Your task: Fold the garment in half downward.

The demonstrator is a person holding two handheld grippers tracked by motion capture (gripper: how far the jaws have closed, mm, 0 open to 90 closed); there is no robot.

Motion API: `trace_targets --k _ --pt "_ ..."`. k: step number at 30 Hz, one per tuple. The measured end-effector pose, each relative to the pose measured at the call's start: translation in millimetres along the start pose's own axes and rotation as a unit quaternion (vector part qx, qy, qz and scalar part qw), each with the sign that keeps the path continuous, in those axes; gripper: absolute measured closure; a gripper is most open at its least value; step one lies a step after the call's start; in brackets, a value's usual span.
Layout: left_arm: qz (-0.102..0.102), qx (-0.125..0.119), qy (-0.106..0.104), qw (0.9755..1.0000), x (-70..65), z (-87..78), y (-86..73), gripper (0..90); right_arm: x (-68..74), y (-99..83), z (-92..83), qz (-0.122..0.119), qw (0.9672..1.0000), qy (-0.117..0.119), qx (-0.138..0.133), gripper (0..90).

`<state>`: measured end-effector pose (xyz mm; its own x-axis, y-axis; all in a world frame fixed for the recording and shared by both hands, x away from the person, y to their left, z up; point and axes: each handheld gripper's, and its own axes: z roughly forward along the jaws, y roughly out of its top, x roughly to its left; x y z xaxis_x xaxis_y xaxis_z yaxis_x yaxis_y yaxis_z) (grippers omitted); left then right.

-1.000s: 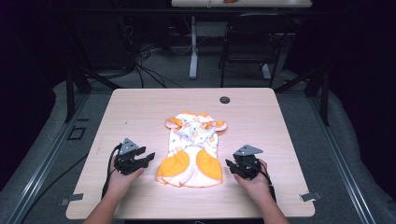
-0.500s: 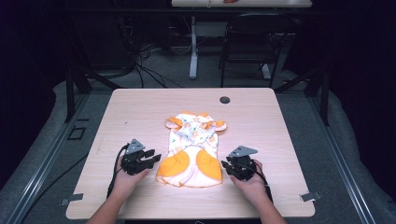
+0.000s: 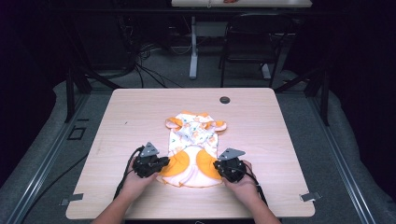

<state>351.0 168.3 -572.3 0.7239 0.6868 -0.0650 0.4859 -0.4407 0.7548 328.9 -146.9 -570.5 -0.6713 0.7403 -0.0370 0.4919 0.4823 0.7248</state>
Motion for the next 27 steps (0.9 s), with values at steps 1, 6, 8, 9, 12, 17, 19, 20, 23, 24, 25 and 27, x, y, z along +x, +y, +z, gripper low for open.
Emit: trace_targets --k 1,6,8,9,12,17,19,20,23,24,25,27 --pt "0.002 0.003 0.000 1.0000 -0.1 0.8 -0.3 86.4 0.4 -0.2 1.7 -0.001 1.0000 0.003 0.007 87.3" --pt "0.011 0.020 -0.004 0.9997 -1.5 5.8 -3.2 88.8 -1.3 -2.1 3.7 -0.007 0.9998 0.010 0.018 89.4" --pt "0.013 0.021 -0.006 0.9997 -2.0 6.5 -3.8 89.4 -1.7 -3.1 3.2 -0.007 0.9997 0.010 0.019 89.6" --pt "0.012 0.021 -0.008 0.9997 -2.0 6.5 -4.0 89.6 -1.8 -3.5 2.8 -0.010 0.9997 0.010 0.021 89.6" --pt "0.010 0.022 -0.010 0.9997 -3.4 5.9 -5.7 89.6 -2.1 -4.3 2.0 -0.011 0.9996 0.016 0.022 89.7" --pt "0.021 0.029 -0.019 0.9992 -9.4 2.4 -7.8 89.6 0.1 -5.9 -1.7 -0.020 0.9992 0.017 0.031 89.8" --pt "0.020 0.029 -0.022 0.9991 -12.0 1.1 -9.2 89.6 2.9 -7.2 -4.6 -0.029 0.9987 0.021 0.035 89.9" --pt "0.022 0.032 -0.023 0.9990 -13.1 -0.1 -9.7 89.6 2.9 -7.2 -4.6 -0.029 0.9987 0.021 0.035 89.9" --pt "0.024 0.036 -0.028 0.9987 -16.6 -3.2 -11.8 89.6 5.2 -8.6 -8.1 -0.031 0.9982 0.029 0.043 89.8" --pt "0.024 0.037 -0.029 0.9986 -18.6 -4.2 -12.6 89.6 6.3 -9.3 -9.3 -0.032 0.9980 0.032 0.044 89.8" --pt "0.027 0.038 -0.029 0.9985 -20.7 -5.2 -13.4 89.6 7.1 -9.9 -11.5 -0.037 0.9974 0.036 0.051 89.8" --pt "0.032 0.046 -0.032 0.9979 -24.9 -8.1 -14.7 89.5 9.5 -11.3 -15.2 -0.045 0.9963 0.043 0.060 89.8"
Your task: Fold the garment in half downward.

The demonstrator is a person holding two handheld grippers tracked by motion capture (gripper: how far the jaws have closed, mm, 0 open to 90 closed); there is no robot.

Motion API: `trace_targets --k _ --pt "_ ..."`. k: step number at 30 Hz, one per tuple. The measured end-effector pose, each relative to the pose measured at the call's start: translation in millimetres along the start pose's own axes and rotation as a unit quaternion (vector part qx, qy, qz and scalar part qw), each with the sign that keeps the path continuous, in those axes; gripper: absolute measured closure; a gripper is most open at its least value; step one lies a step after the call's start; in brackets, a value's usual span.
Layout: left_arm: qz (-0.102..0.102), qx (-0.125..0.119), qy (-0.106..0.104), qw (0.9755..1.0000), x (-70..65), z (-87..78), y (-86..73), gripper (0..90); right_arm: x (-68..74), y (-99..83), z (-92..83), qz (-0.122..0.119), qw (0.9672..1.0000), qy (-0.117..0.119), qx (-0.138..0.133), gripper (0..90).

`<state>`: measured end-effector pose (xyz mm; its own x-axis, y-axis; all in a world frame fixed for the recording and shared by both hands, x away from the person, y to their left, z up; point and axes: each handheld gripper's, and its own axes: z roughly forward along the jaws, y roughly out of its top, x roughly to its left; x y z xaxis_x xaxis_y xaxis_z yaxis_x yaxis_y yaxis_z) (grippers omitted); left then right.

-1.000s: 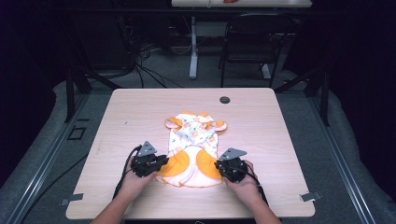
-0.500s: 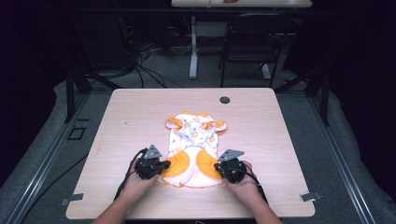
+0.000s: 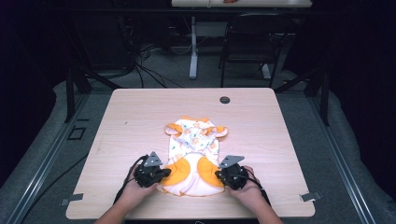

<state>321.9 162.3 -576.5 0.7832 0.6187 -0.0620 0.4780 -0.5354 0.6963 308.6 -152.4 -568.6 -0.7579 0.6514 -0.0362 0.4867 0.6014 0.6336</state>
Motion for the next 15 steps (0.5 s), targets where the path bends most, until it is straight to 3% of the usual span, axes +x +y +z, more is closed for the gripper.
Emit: trace_targets --k 6,15 --pt "0.011 0.007 -0.006 0.9999 -15.2 -6.5 -6.6 89.5 10.8 -5.3 -6.2 -0.009 0.9999 0.010 0.006 89.9" --pt "0.010 0.013 -0.017 0.9997 -29.4 -15.1 -15.7 89.5 25.1 -15.1 -16.9 -0.019 0.9994 0.023 0.018 89.9"
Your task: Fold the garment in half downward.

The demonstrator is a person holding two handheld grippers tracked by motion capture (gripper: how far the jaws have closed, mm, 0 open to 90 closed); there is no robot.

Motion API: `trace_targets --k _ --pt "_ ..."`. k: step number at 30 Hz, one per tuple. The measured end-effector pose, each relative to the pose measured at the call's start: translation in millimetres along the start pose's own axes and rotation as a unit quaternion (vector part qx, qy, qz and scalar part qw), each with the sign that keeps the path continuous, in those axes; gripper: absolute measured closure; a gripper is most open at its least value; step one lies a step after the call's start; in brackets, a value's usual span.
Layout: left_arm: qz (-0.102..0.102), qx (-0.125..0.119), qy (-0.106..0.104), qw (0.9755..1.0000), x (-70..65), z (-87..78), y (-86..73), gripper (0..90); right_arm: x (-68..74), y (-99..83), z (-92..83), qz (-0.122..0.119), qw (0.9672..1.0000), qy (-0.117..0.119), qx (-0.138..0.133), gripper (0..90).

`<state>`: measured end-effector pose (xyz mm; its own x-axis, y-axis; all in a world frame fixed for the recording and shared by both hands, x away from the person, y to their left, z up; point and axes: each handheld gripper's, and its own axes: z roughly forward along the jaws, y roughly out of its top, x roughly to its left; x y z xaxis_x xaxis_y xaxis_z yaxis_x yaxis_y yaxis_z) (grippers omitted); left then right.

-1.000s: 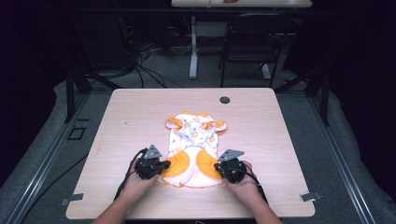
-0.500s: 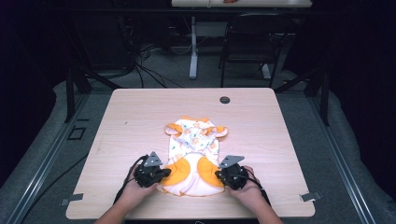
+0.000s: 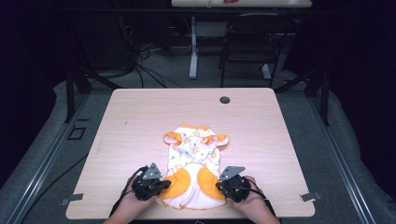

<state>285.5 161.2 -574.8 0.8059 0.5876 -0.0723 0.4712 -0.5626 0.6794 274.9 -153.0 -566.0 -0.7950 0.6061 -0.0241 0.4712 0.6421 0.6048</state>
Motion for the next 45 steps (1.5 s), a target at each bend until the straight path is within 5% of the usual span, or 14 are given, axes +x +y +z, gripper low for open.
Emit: trace_targets --k 12,18,25,45 --pt "-0.011 -0.010 -0.007 0.9999 2.7 -3.1 0.6 83.4 -0.9 -0.3 -4.9 0.017 0.9997 0.006 -0.018 85.8" --pt "-0.023 -0.033 0.001 0.9992 12.0 -9.3 4.2 79.4 -4.8 3.3 -3.7 0.015 0.9994 -0.005 -0.032 83.9" --pt "-0.045 -0.046 0.008 0.9979 27.3 -5.4 10.2 77.4 -13.7 8.1 4.0 0.041 0.9970 -0.005 -0.066 82.5" --pt "-0.080 -0.042 0.008 0.9958 61.7 10.9 36.6 73.1 -49.1 45.7 12.2 0.058 0.9972 0.005 -0.047 73.4"
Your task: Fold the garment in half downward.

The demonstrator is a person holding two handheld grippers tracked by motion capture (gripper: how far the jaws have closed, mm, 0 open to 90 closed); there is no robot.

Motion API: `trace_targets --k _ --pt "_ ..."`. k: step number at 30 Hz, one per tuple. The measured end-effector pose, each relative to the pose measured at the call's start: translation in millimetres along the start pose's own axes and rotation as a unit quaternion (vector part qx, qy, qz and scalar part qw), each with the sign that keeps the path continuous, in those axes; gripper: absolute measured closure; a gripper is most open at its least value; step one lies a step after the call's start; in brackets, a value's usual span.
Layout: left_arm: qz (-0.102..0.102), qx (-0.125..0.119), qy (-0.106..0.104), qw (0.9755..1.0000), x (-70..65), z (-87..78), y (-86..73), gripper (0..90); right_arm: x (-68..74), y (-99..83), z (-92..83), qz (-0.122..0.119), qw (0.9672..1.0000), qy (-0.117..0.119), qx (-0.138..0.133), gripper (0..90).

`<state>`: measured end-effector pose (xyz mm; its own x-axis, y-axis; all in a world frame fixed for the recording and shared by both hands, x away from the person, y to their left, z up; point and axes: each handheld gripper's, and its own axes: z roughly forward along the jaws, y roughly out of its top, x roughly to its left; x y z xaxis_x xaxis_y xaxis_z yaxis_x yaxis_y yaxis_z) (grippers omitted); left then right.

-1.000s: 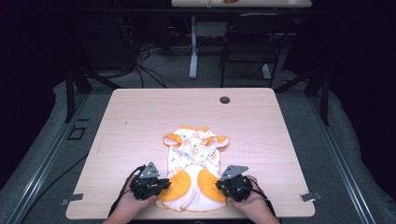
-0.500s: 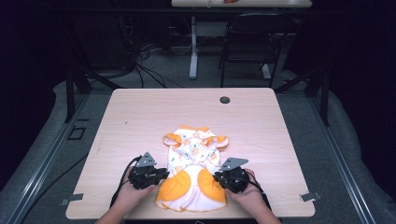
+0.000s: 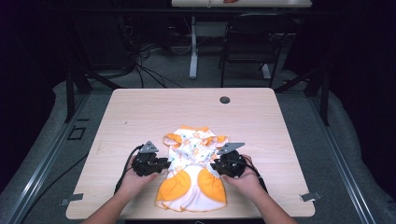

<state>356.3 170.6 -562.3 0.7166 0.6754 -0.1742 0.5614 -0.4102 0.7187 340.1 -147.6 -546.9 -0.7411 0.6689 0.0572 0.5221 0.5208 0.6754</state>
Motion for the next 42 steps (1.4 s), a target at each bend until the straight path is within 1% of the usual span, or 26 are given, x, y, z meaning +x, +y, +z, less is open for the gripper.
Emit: trace_targets --k 1,3,6,7,8,9,10,11,13,16,19,20,21,22,25,26,28,29,30,32,34,36,37,39,40,42 --pt "0.001 0.005 0.000 1.0000 2.2 0.7 1.7 73.2 -1.4 1.8 0.5 0.004 1.0000 0.005 0.005 73.1" --pt "-0.004 0.002 0.003 1.0000 4.6 1.4 5.0 73.2 -3.7 5.4 1.7 0.000 1.0000 0.005 0.004 72.9" --pt "-0.006 -0.009 0.003 0.9999 9.0 -2.1 12.7 73.5 -6.5 12.4 -0.2 0.003 0.9999 0.010 0.004 73.8" --pt "-0.006 -0.008 0.002 1.0000 10.2 -3.1 14.8 74.1 -8.1 15.5 -0.9 0.002 0.9999 0.010 0.002 74.9" --pt "0.000 -0.006 0.004 1.0000 11.9 -4.4 17.7 74.7 -9.1 17.5 -1.2 0.001 1.0000 0.009 0.001 75.4" --pt "-0.002 -0.009 0.007 0.9999 12.3 -4.9 20.3 75.1 -10.4 20.2 -2.3 -0.001 1.0000 0.008 0.001 76.0" --pt "-0.001 -0.010 0.005 0.9999 13.4 -5.5 23.3 75.3 -11.8 23.0 -3.3 -0.003 1.0000 0.004 -0.002 76.4" --pt "0.002 -0.006 0.004 1.0000 14.9 -6.1 26.9 75.4 -13.8 26.1 -4.9 -0.003 1.0000 0.006 -0.001 77.0" --pt "0.008 -0.005 0.006 0.9999 16.3 -6.5 34.6 75.4 -17.9 32.4 -7.5 -0.004 1.0000 0.003 -0.005 77.4" --pt "0.021 -0.006 0.012 0.9997 19.8 -5.4 47.9 75.0 -26.0 42.6 -9.2 -0.012 0.9999 -0.008 -0.003 77.8" --pt "0.021 -0.010 0.012 0.9997 24.6 -2.5 61.3 75.0 -37.5 51.8 -8.2 0.000 1.0000 -0.008 -0.003 78.1" --pt "0.021 -0.010 0.012 0.9997 26.5 -0.7 66.5 75.0 -41.0 54.9 -7.7 0.004 1.0000 -0.007 0.000 78.2" --pt "0.022 -0.007 0.012 0.9997 27.6 0.5 69.7 74.7 -45.3 58.2 -5.8 0.004 0.9999 -0.011 -0.003 78.2" --pt "0.028 -0.005 0.014 0.9995 28.9 2.3 74.0 74.7 -47.7 60.2 -4.6 0.003 0.9999 -0.013 -0.004 78.2" --pt "0.035 -0.004 0.017 0.9992 32.4 8.5 85.7 74.1 -55.7 67.9 0.9 0.000 1.0000 -0.009 0.004 77.9" --pt "0.034 -0.006 0.020 0.9992 33.3 11.2 88.8 74.0 -57.9 70.1 4.0 -0.006 0.9999 -0.015 0.003 77.9" --pt "0.039 -0.003 0.026 0.9989 35.9 17.1 94.9 73.9 -61.4 74.8 9.4 -0.011 0.9995 -0.027 0.014 78.0" --pt "0.041 -0.007 0.029 0.9987 36.6 20.5 97.2 73.9 -62.8 77.1 12.0 -0.013 0.9993 -0.030 0.017 78.1" --pt "0.041 -0.001 0.026 0.9988 38.1 23.4 99.7 74.5 -66.3 80.9 16.8 -0.008 0.9992 -0.034 0.017 78.2" --pt "0.043 0.004 0.027 0.9987 40.3 30.2 104.1 74.6 -67.9 82.4 20.1 -0.008 0.9992 -0.037 0.016 78.1" --pt "0.042 0.005 0.027 0.9987 43.2 36.7 107.2 74.9 -72.0 85.4 26.0 -0.006 0.9990 -0.041 0.019 77.5" --pt "0.040 0.014 0.032 0.9986 47.1 42.7 109.9 74.9 -78.1 88.1 30.9 -0.005 0.9993 -0.033 0.018 77.5" --pt "0.036 0.014 0.038 0.9985 48.1 44.9 110.2 74.8 -82.3 89.0 33.6 0.008 0.9994 -0.028 0.016 77.8" --pt "0.037 0.021 0.046 0.9980 50.9 50.4 111.5 74.8 -86.7 89.5 38.2 0.018 0.9992 -0.031 0.018 78.4" --pt "0.037 0.020 0.048 0.9980 52.4 53.0 111.6 74.6 -88.5 89.6 41.0 0.021 0.9991 -0.030 0.020 78.3" --pt "0.035 0.025 0.053 0.9977 56.2 57.5 111.3 74.0 -91.3 89.7 45.4 0.017 0.9989 -0.033 0.028 77.9"
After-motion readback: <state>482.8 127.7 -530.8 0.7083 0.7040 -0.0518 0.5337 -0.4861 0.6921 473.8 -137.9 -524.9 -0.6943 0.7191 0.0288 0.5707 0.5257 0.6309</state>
